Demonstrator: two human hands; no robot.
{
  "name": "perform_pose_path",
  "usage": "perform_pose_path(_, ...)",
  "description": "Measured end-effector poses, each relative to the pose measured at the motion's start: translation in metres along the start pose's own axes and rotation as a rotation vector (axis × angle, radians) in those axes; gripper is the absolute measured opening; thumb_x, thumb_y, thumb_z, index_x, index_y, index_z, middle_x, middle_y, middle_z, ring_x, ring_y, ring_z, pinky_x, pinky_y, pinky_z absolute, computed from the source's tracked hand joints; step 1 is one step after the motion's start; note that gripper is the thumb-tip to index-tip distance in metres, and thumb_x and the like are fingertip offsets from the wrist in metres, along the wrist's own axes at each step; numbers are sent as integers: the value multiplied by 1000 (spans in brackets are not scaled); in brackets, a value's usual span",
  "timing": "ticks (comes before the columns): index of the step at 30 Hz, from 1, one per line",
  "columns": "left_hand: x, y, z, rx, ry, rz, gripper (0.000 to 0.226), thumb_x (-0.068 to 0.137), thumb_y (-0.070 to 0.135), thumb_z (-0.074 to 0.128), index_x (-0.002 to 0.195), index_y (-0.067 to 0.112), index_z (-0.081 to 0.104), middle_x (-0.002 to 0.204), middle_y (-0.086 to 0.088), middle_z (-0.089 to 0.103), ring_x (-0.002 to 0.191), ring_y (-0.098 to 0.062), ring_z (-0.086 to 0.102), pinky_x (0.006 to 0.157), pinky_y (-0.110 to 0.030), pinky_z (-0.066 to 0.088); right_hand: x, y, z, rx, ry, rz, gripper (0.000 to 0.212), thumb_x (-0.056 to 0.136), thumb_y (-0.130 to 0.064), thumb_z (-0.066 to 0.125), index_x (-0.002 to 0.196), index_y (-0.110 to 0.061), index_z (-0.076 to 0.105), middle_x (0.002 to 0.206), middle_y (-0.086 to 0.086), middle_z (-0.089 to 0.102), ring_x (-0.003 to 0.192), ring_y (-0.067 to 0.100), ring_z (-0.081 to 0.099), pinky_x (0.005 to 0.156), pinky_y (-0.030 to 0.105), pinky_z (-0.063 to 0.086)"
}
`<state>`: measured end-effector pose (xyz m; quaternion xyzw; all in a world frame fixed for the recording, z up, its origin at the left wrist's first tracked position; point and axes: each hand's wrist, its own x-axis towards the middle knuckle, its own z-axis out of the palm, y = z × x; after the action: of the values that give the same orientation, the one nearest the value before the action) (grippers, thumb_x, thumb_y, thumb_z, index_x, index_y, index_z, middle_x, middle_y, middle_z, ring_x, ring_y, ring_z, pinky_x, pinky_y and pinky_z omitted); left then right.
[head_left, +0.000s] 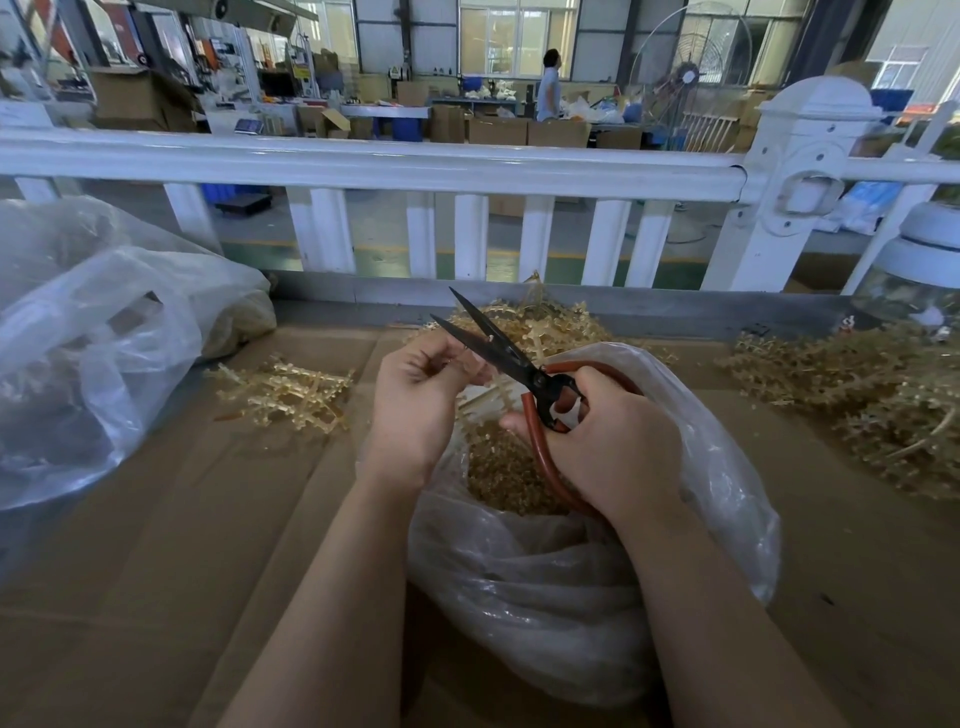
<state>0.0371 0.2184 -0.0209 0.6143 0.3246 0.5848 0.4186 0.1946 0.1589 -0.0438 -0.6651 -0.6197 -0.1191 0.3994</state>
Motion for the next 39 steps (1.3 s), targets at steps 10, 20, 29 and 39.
perform_pose_path(10, -1, 4, 0, -97, -26, 0, 19, 91, -8, 56, 78, 0, 67, 67, -1, 66, 68, -15, 59, 70, -23, 50, 0, 1, 1, -2, -13, -4, 74, 72, -91, 41, 76, -20, 64, 67, -13, 66, 59, 5, 59, 57, 29, 54)
perform_pose_path(20, -2, 6, 1, -148, -14, -59, 21, 91, -8, 57, 74, 2, 65, 63, 0, 66, 60, -8, 61, 61, -15, 48, 2, 2, 2, 14, -30, 11, 75, 70, -92, 42, 79, -21, 66, 69, -13, 67, 62, 6, 62, 60, 31, 56)
perform_pose_path(29, -1, 4, -2, -251, 23, -184, 11, 92, 2, 61, 84, 2, 68, 64, 0, 69, 65, -12, 67, 66, -21, 55, 2, 2, 2, 306, -115, 206, 57, 63, -86, 59, 82, -33, 68, 71, -21, 67, 69, -4, 63, 58, 12, 48)
perform_pose_path(39, 2, 5, -4, -445, 30, -286, 7, 92, 3, 62, 90, -1, 67, 73, -7, 74, 70, -13, 71, 62, -20, 55, 8, -4, -4, 772, -181, 381, 64, 60, -66, 76, 80, -6, 74, 74, 10, 74, 72, 29, 71, 70, 41, 59)
